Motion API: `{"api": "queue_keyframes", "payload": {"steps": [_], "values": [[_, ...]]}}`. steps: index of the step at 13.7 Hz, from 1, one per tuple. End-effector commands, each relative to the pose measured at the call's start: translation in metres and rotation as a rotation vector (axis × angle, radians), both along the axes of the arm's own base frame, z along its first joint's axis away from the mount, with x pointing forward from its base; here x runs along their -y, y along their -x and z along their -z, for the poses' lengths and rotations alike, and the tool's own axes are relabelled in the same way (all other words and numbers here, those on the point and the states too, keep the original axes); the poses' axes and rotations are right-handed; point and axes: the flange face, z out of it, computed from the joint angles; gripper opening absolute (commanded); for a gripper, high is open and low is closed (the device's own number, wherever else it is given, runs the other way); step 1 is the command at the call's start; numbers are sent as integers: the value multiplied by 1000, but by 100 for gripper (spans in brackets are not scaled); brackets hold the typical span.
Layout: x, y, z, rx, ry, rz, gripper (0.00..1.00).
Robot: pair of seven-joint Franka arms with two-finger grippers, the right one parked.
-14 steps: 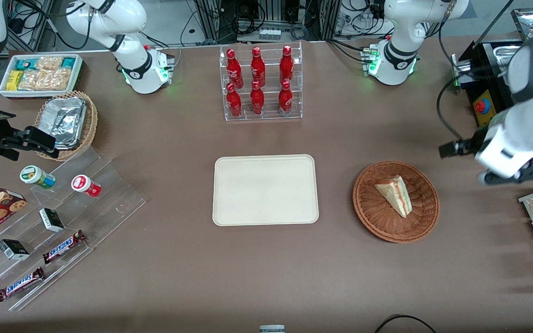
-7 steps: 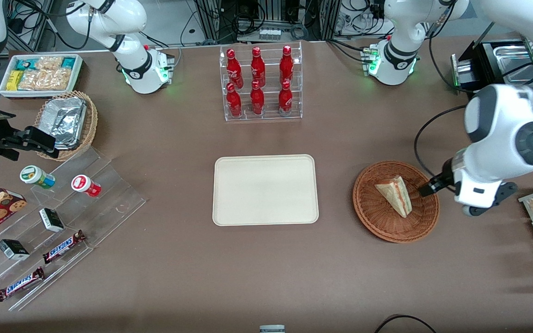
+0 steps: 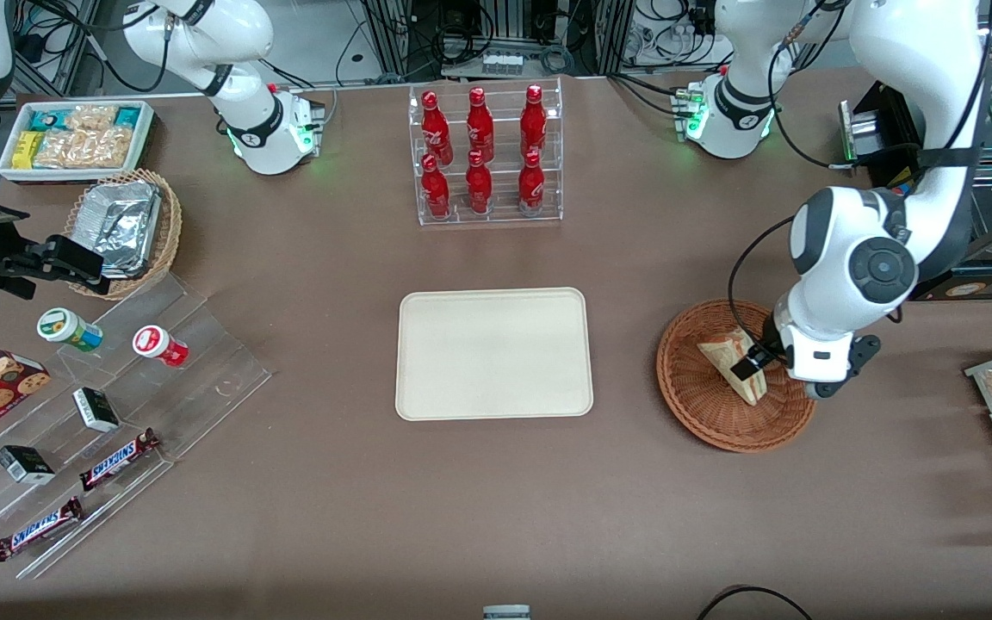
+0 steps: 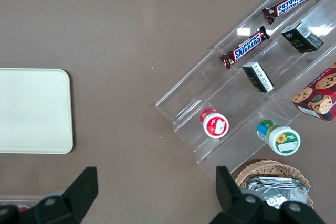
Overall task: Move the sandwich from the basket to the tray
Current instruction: 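Lower the left gripper and close it on the wrapped sandwich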
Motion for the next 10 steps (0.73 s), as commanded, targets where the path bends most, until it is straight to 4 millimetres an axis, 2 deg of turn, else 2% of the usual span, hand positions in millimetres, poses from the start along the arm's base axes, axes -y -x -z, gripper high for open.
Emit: {"api": "queue_keyframes", "payload": {"steps": [1,3,5,7,8,9,10], "values": [[4,9,16,33,10,-11,100],[4,10,33,24,10,-6,100],[16,14,46,4,5,16,100],[16,15,54,-9,1,18,99],[16,15,55,-10,1,18,90],[16,15,55,-12,1,17,66],[16,14,54,-9,1,15,32]]}}
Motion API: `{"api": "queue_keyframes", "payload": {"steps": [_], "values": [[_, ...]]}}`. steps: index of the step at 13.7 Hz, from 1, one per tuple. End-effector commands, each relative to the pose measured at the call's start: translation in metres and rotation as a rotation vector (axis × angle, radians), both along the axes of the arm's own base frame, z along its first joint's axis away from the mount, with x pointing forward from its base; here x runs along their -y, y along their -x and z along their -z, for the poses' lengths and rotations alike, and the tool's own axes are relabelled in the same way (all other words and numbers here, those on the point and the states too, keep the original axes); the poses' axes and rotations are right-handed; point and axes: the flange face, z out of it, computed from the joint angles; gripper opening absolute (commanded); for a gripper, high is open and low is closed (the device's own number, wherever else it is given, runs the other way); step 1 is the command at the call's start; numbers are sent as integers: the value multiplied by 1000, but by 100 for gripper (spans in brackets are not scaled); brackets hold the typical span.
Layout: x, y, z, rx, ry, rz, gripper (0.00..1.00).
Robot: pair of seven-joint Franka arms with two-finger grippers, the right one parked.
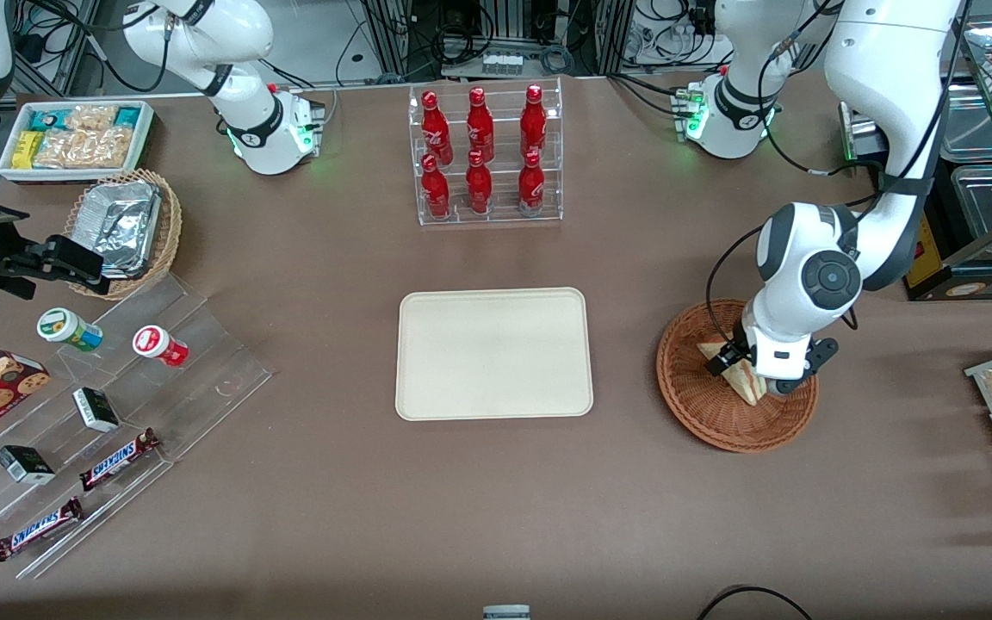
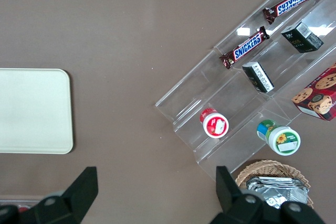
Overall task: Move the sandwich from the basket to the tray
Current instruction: 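Lower the left gripper and close it on the wrapped sandwich, then lift the sandwich and carry it over the cream tray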
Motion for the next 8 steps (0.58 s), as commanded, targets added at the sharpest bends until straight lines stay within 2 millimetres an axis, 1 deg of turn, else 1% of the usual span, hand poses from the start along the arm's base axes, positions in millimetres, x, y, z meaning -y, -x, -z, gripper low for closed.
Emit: {"api": "queue_keyframes", "payload": {"steps": [1,2,4,6,7,8], "values": [[1,-3,-4,21,-1,-11,4],[1,-4,-6,23,-2,-3,0],[1,-7,-11,27,-6,4,0],[0,-7,-18,0,-14,21,0],[0,-8,-29,-22,-20,37,0],[-1,-9,-45,-47,-28,49,0]]}}
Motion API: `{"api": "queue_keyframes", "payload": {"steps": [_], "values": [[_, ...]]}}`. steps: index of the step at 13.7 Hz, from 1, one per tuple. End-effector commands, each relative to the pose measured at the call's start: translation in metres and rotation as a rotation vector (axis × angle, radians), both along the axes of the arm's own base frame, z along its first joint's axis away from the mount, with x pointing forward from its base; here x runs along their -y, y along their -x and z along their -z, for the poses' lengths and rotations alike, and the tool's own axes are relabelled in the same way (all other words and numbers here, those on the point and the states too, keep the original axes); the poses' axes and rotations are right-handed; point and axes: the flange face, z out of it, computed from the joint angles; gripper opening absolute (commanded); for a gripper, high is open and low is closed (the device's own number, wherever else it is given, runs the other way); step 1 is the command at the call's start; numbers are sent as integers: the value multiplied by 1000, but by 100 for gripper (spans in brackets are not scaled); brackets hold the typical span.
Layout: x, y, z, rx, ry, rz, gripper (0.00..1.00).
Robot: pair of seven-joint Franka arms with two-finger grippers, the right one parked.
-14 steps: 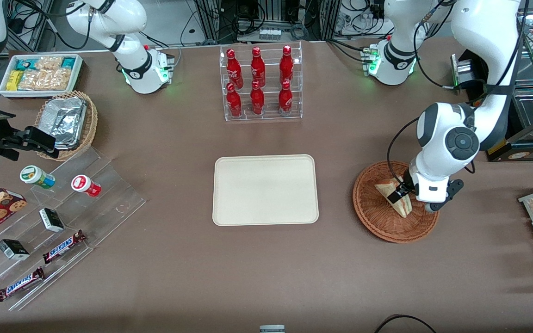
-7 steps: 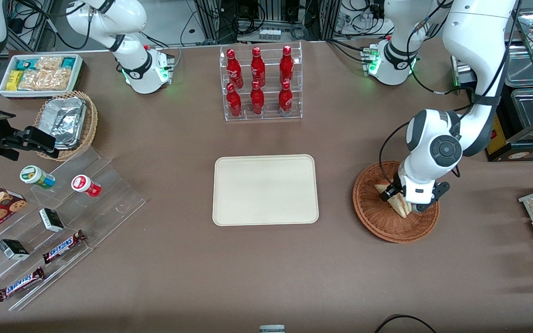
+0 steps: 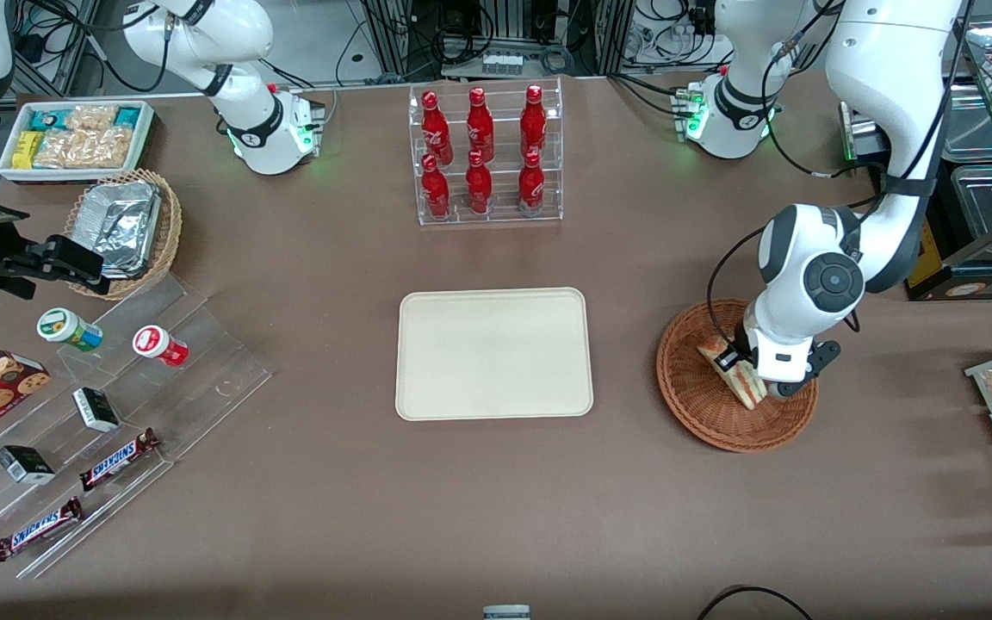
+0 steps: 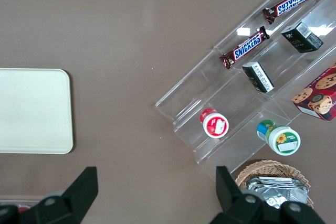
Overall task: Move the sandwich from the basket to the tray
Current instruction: 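Lift the sandwich and carry it over the cream tray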
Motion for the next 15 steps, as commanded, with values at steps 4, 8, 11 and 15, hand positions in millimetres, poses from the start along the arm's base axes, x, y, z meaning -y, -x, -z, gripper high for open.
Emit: {"api": "queue_keyframes", "payload": {"steps": [4,8,11,15], "values": [[18,-14,-150,-113,-36,92,0],[98,-11,-227,-71,42,194,0],[184,7,-214,-69,115,331,0],[289,29,-159,-7,166,422,0]]}}
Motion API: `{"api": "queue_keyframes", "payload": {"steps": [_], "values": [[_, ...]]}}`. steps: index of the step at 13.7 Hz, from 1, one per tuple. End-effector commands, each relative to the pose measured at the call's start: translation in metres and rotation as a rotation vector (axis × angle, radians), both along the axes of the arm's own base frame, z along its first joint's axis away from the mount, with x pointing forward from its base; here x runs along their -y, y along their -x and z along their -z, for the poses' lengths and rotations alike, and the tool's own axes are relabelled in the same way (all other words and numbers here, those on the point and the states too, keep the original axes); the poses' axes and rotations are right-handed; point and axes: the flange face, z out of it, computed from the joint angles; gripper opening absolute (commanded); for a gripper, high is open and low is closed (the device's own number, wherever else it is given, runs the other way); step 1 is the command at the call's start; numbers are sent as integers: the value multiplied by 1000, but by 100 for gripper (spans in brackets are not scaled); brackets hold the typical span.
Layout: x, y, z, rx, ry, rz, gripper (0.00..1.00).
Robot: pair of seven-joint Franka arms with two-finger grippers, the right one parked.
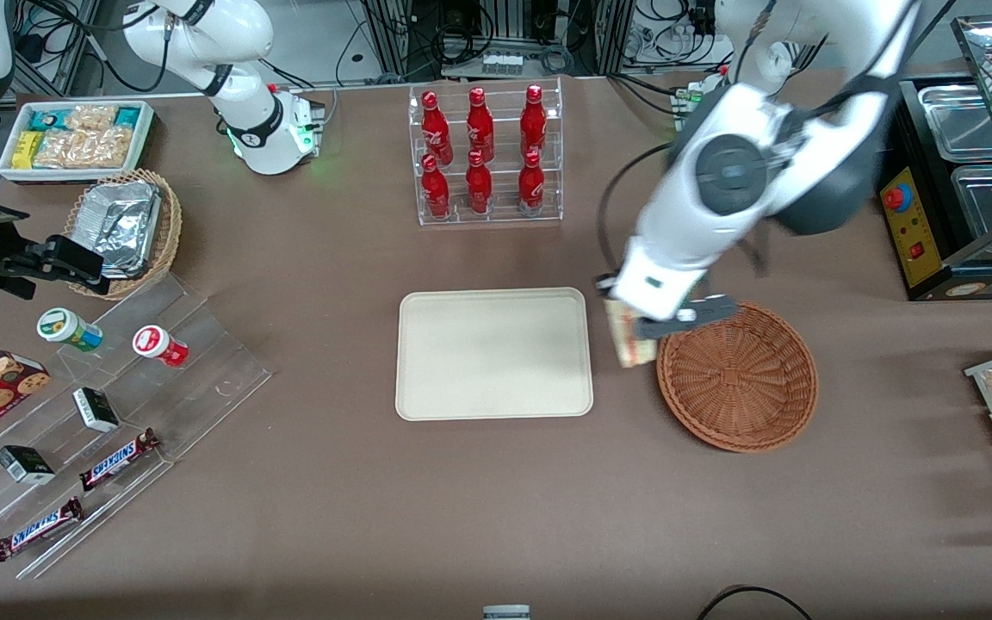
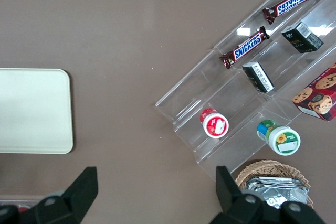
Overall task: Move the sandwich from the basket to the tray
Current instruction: 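Lift the sandwich and carry it over the cream tray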
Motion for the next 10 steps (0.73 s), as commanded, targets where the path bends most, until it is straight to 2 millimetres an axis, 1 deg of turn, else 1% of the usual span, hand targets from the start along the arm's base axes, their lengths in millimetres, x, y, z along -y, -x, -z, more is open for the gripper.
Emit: {"api": "queue_keyframes", "payload": {"steps": [1,2,3,5,6,8,9,10], "values": [[62,6,40,13,30,24,0],[82,11,54,34,23,20,0],[95,15,74,45,-3,28,0],[120,23,101,57,-2,64,0],[127,24,113,59,10,71,0],[137,23,128,83,55,68,0],[147,29,132,90,65,81,0],[149,29,138,94,72,84,0]]}}
